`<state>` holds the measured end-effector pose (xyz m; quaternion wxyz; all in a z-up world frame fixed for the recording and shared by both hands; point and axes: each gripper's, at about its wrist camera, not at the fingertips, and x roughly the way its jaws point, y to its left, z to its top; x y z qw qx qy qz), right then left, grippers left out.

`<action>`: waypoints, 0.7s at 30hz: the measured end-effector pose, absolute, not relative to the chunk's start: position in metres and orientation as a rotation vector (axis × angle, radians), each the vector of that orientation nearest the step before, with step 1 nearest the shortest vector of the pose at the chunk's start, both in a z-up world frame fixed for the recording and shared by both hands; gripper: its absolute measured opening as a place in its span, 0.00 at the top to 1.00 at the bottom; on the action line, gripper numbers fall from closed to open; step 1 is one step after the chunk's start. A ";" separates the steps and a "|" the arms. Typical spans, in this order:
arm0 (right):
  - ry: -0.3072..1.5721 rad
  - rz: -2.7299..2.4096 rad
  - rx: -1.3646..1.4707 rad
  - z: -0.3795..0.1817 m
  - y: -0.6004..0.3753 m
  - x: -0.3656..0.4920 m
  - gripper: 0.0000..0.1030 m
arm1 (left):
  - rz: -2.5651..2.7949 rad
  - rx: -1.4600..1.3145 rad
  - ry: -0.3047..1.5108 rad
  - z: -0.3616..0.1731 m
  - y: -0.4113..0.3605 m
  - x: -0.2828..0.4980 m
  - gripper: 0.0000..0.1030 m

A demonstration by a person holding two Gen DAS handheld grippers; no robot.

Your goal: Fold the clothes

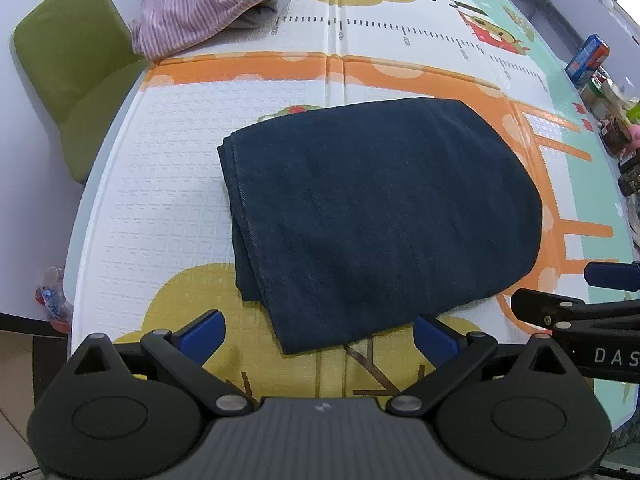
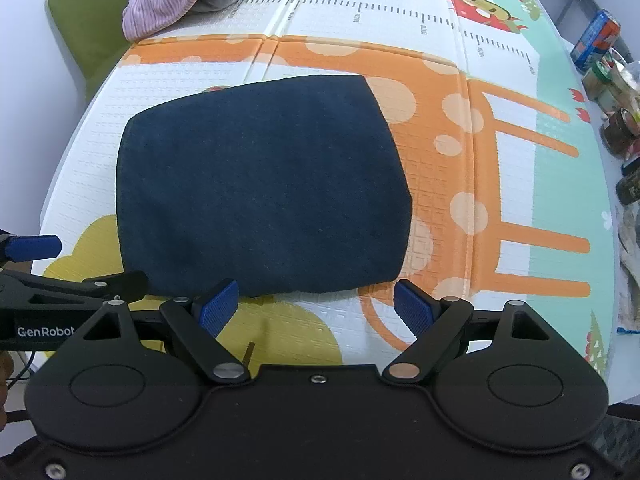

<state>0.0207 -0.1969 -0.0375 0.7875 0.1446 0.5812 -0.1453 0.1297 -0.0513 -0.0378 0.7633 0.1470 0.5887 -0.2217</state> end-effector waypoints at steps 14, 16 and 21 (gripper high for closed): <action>1.229 -0.383 0.318 -0.043 -0.211 0.017 0.19 | -0.452 0.316 1.289 -0.053 -0.050 0.138 0.01; 1.217 -0.417 0.311 -0.047 -0.219 0.020 0.19 | -0.442 0.307 1.294 -0.059 -0.050 0.146 0.01; 1.189 -0.472 0.329 -0.062 -0.245 0.030 0.19 | -0.412 0.296 1.293 -0.077 -0.054 0.167 0.01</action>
